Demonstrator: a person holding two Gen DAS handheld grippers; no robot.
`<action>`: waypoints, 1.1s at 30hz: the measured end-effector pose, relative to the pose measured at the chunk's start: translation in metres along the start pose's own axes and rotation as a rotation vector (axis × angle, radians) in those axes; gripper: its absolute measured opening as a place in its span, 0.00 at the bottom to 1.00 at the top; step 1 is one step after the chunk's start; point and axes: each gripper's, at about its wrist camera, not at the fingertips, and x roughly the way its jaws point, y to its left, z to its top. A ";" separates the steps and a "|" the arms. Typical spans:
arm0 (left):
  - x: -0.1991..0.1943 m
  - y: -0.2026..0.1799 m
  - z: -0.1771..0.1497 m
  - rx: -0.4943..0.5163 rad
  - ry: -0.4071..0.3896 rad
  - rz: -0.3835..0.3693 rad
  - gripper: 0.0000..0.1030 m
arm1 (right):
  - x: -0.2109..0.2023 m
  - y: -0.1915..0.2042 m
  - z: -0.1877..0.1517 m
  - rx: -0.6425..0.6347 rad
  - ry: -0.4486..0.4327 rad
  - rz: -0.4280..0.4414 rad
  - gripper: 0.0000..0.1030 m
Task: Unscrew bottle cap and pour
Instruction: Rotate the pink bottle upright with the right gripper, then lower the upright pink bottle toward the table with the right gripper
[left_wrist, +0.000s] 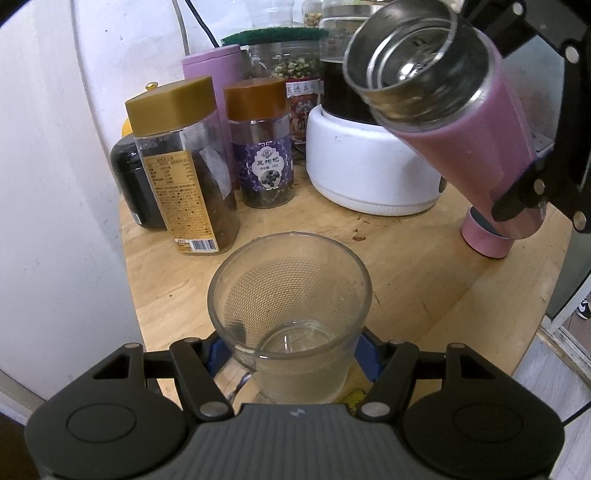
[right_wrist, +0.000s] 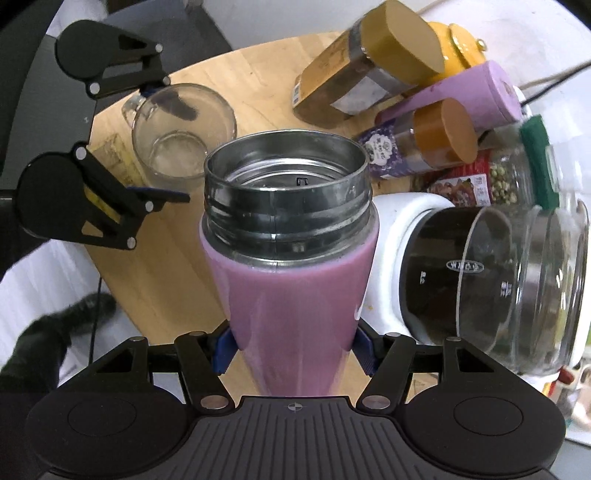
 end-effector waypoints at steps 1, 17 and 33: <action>0.000 0.000 0.000 0.001 -0.001 0.000 0.67 | 0.000 0.000 -0.001 0.010 -0.006 0.005 0.62; -0.002 -0.001 -0.003 -0.021 0.011 0.010 0.67 | -0.004 -0.006 -0.018 0.212 -0.164 0.040 0.62; -0.005 -0.004 -0.004 -0.024 0.009 0.026 0.67 | 0.001 -0.015 -0.039 0.441 -0.367 0.089 0.62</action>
